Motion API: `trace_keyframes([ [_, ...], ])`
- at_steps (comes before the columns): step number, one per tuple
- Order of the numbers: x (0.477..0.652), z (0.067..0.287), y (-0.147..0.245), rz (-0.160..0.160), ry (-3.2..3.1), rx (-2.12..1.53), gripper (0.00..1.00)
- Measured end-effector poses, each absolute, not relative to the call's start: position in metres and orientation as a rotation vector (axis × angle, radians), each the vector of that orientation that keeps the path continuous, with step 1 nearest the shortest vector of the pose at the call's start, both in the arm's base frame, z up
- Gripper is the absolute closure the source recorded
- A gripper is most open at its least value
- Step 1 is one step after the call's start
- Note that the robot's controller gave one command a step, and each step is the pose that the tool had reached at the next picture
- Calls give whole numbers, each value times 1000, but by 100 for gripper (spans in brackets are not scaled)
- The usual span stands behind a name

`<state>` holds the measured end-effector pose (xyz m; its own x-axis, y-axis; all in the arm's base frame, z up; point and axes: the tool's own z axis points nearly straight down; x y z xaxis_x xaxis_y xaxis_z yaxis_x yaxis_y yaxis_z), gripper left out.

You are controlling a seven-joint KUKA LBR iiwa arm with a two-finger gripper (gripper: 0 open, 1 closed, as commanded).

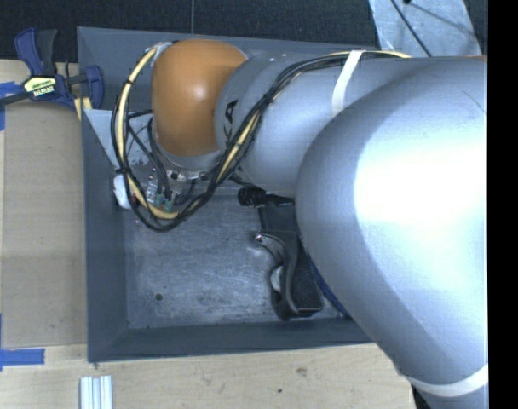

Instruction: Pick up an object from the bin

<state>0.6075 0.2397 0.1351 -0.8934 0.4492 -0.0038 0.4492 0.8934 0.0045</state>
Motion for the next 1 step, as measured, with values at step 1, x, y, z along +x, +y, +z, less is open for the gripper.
trace_keyframes([
  [1,610,196,239,8,3049,723,100],
])
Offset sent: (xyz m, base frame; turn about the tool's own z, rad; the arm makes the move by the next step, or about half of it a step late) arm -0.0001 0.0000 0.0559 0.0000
